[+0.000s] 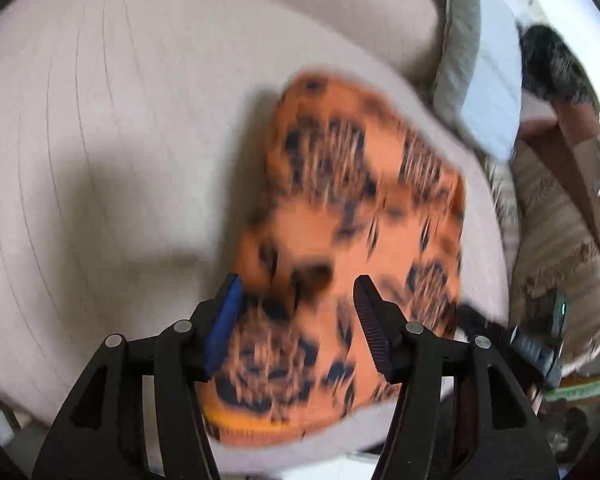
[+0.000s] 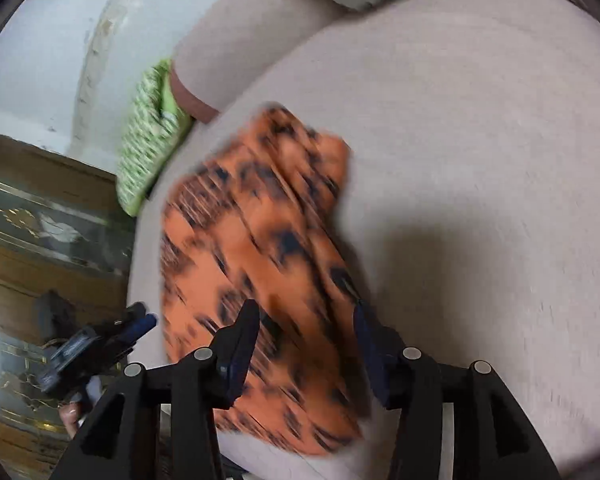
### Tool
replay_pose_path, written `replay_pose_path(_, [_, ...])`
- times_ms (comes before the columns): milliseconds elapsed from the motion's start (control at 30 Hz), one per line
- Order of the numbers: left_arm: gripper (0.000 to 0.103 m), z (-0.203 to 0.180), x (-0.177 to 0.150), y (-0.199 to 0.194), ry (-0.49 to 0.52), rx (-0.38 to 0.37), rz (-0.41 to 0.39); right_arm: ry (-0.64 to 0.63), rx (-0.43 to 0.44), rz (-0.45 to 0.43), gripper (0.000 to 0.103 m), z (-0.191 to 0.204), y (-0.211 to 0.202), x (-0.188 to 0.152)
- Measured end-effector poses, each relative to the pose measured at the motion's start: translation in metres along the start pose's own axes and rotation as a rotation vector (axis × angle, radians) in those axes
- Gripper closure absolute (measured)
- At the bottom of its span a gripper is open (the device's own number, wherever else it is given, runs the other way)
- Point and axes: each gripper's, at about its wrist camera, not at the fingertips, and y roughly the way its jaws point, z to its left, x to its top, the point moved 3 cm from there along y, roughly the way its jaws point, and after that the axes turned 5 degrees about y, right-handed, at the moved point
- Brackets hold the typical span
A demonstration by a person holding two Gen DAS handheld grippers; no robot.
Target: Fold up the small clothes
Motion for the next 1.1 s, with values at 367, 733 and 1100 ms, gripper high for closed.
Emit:
replay_pose_path(367, [0.093,-0.005,-0.027,0.018,0.057,0.062,-0.003,-0.053,0.047,0.047,0.084,0.006,0.034,-0.006])
replay_pose_path(733, [0.096,0.056,-0.036,0.016,-0.098,0.099,-0.02,0.032,0.096,0.096,0.094,-0.016,0.034,-0.021])
replay_pose_path(1100, [0.06,0.014,0.001,-0.027,-0.041,-0.002,-0.154,-0.033,0.095,0.037,0.092,0.022,-0.009,-0.004])
